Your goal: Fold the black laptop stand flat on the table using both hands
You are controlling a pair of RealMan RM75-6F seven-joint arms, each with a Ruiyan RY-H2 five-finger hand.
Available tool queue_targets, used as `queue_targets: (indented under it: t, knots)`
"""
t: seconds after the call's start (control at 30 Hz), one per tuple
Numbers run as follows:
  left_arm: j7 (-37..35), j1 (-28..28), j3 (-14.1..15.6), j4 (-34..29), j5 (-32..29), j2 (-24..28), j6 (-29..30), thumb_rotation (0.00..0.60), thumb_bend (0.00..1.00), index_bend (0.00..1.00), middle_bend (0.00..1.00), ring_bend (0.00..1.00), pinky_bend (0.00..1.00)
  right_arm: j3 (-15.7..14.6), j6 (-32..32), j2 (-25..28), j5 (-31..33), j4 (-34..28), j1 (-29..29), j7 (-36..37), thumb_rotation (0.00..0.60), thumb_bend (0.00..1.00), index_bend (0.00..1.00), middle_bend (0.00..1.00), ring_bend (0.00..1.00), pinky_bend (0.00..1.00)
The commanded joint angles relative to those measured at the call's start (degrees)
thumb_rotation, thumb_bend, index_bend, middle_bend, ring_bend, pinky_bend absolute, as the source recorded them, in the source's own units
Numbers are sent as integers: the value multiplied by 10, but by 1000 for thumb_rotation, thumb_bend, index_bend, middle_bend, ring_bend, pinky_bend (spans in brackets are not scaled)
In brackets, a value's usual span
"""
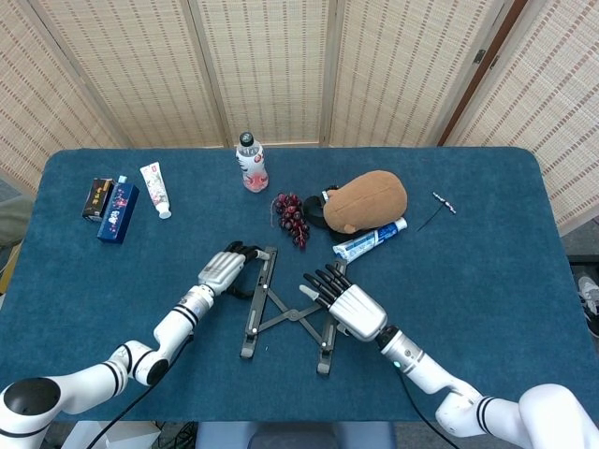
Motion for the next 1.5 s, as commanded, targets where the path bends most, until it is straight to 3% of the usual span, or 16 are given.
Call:
queue_targets:
  t: [0.03, 0.77, 1.5]
  knots:
    - [-3, 0, -1, 3, -2, 0, -1, 600, 222, 192, 167, 152, 0, -2, -3, 2, 0, 3, -1, -2, 600, 0, 0, 0, 0, 0]
    - [-4, -1, -4, 5, -13, -8, -8, 600, 222, 192, 166, 152, 0, 1, 38, -71, -25, 101, 14, 14, 600, 0, 0, 0, 0, 0]
    - [1, -2, 5, -38, -7, 6, -18, 600, 222, 192, 164, 152, 0, 18, 58, -147, -20, 194, 45, 42, 600, 0, 0, 0, 0, 0]
